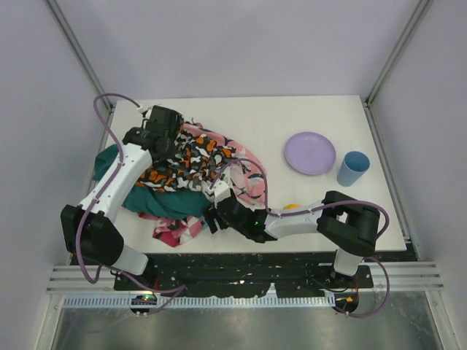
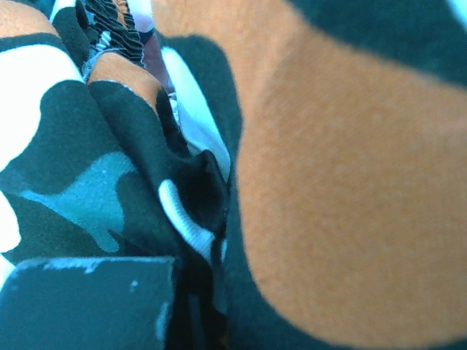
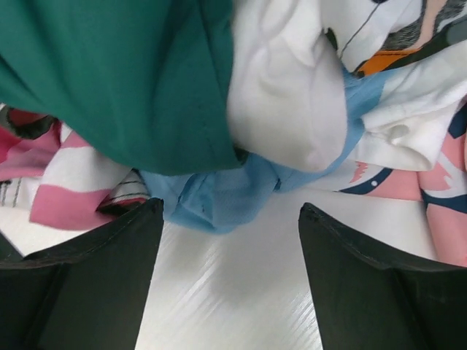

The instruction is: Pick out a specific cloth from the pile

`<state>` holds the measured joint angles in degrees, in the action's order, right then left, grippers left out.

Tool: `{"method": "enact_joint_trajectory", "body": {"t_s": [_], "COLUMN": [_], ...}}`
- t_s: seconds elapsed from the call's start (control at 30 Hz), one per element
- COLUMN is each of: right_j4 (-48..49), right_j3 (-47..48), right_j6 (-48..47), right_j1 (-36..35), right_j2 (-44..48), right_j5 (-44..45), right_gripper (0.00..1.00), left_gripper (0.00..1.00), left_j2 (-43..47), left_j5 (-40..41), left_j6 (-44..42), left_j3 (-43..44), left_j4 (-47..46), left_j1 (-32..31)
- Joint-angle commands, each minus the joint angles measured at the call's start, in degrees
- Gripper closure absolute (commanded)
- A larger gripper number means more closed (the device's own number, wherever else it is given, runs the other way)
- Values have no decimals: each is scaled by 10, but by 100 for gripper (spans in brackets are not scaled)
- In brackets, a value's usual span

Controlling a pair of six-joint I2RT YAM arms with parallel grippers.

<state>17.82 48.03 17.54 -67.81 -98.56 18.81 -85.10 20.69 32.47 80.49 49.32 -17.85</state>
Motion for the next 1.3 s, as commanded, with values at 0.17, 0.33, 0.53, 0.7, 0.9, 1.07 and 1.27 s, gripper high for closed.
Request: {"method": "enact_joint_trajectory", "body": {"t_s": [0.17,0.33,0.53,0.7,0.9,1.07,1.27], "right_j4": [27,35,35,-49,-148,-213,-277], "right_j3": [51,61,51,103,239,358,541], "right_j6": [12,7,-25,-121,-210,-247,-262], "right_j1": [-1,-1,-1,0,11,35,68], "right_j2": [-65,-91,-53,68,165,184,156], "right_j5": [28,9,-22,43,60,10,-6], "right_gripper": [30,48,94,95,95,95,95], "left_gripper": [100,100,100,100,100,100,100], "left_j2": [7,1,-9,-25,-66,-98,-111], "left_j5": [-10,-7,-14,-15,-3,-11,-21], "left_j6": [0,2,8,19,22,22,22], "left_j3": [-18,-27,-59,-92,-108,-114,-129], "left_j4": [-24,-26,-40,-59,-64,-66,-77], "left_j1": [11,13,21,33,50,55,57]}}
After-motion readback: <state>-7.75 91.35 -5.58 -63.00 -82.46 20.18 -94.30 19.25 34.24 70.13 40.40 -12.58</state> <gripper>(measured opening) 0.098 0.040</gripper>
